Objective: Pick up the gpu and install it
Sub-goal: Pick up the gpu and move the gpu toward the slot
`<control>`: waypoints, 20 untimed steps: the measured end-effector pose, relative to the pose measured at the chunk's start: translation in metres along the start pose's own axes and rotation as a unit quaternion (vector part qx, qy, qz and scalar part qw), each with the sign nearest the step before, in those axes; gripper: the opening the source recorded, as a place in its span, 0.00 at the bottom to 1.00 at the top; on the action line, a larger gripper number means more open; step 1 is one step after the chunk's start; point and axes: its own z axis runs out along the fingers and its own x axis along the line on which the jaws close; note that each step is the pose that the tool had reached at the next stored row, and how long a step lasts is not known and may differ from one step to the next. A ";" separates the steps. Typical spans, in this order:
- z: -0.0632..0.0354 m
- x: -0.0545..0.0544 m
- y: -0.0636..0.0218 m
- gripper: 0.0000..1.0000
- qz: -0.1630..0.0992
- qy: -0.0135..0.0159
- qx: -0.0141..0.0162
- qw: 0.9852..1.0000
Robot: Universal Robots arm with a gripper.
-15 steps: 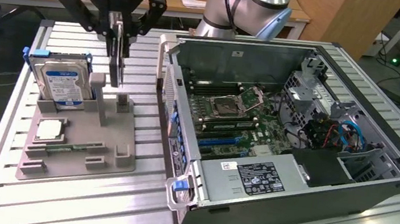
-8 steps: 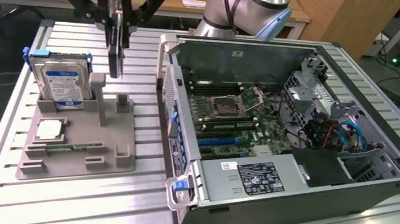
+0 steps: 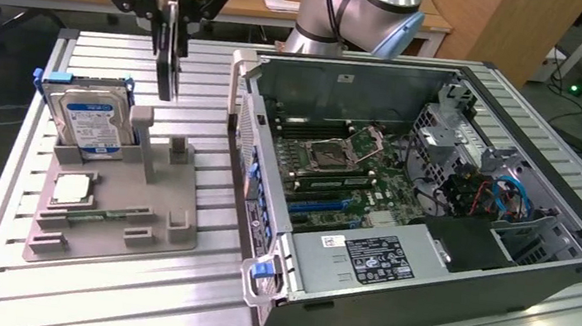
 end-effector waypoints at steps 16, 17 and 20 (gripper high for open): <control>-0.0309 0.000 0.0012 0.28 0.000 0.000 -0.002 1.000; -0.0309 0.000 0.0012 0.28 0.000 0.000 -0.002 1.000; -0.0309 0.000 0.0012 0.28 0.000 0.000 -0.002 1.000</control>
